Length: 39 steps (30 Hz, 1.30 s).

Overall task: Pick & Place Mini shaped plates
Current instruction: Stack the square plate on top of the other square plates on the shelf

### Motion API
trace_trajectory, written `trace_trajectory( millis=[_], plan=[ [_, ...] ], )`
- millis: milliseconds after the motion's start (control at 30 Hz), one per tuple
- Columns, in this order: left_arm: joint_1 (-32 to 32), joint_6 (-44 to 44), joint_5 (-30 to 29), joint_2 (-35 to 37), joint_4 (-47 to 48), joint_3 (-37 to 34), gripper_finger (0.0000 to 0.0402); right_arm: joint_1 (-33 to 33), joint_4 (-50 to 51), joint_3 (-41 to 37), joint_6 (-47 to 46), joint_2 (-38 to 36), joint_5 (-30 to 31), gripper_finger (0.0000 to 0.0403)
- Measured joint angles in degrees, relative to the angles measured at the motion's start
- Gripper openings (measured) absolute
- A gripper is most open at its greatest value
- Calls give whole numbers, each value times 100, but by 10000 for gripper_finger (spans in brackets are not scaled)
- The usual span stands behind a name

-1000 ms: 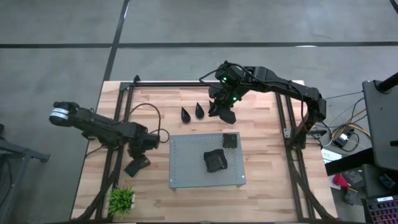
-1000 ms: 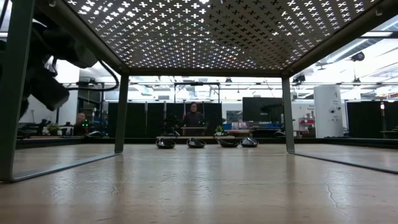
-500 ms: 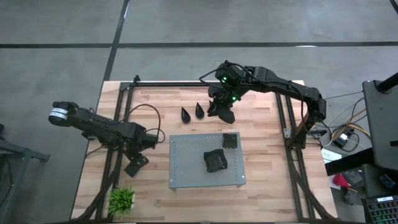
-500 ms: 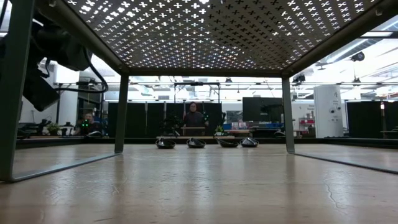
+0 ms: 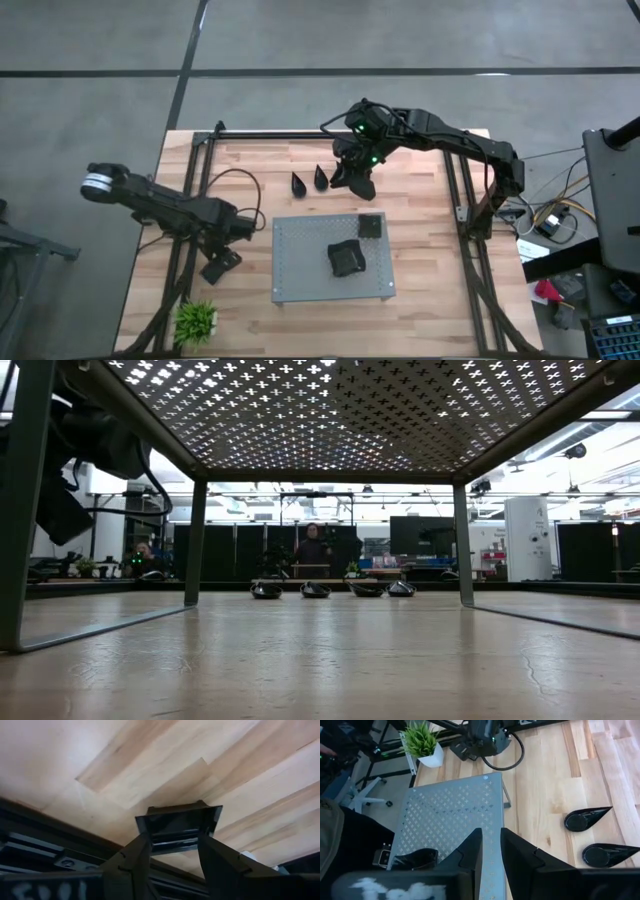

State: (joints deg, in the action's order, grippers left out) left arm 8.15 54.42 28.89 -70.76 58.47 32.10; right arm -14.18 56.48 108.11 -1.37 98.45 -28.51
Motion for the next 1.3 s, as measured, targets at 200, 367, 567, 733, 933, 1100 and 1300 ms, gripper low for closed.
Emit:
trace_trajectory(
  millis=[200,367,567,733,933,1100,1300],
  plan=[
    [58,231,272,-67,-746,-9,158,32,-16,-2,-19,0,2,75],
    [112,573,500,-68,-1035,31,158,36,-19,-2,-17,0,0,80],
    [312,901,678,-61,-909,52,158,36,-21,-2,-5,0,0,70],
    [482,1083,655,-112,-975,44,158,47,-25,-2,11,0,2,63],
    [489,1050,705,-268,-1349,44,158,56,-27,-2,79,0,1,63],
    [493,1015,637,-454,-1338,36,158,65,-27,-2,62,0,2,70],
    [493,960,637,-674,-1542,33,158,100,-25,-2,39,0,2,78]
  ],
)
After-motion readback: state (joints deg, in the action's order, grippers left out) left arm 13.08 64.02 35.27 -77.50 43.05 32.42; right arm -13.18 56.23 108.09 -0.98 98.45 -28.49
